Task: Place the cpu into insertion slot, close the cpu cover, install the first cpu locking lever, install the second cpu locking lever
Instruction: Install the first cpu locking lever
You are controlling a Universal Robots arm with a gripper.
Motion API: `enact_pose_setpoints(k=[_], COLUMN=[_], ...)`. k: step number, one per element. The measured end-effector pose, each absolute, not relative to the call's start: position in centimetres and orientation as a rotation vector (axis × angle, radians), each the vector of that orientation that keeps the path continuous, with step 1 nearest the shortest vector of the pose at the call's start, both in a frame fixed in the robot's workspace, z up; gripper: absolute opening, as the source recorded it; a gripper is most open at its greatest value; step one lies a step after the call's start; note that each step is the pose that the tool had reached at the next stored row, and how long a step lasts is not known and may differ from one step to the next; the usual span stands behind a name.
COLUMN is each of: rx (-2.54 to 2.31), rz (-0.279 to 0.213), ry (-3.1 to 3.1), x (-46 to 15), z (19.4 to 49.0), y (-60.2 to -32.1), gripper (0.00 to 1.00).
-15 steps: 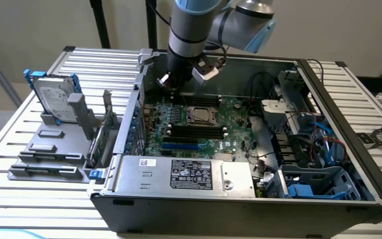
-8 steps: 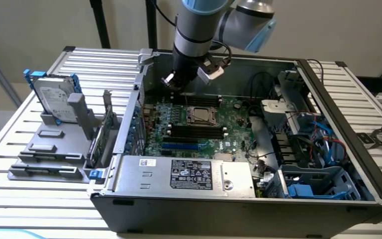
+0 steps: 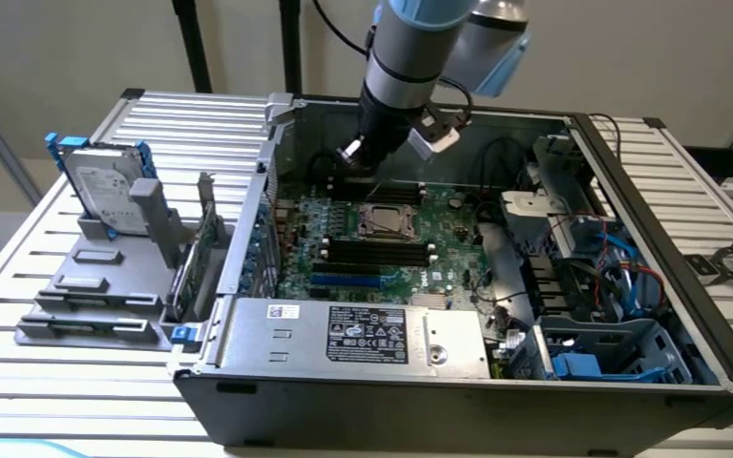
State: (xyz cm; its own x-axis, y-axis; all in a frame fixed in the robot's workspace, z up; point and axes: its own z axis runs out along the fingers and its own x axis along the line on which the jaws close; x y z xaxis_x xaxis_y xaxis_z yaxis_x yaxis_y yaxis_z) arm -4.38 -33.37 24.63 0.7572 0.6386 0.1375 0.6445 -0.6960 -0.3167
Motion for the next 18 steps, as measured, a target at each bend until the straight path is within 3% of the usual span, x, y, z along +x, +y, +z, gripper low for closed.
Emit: enact_pose_setpoints(k=[18], rx=[-2.558], rz=[0.007], ry=[-1.131], x=[-4.3], z=[22.0], y=[-33.3], gripper=[0.11])
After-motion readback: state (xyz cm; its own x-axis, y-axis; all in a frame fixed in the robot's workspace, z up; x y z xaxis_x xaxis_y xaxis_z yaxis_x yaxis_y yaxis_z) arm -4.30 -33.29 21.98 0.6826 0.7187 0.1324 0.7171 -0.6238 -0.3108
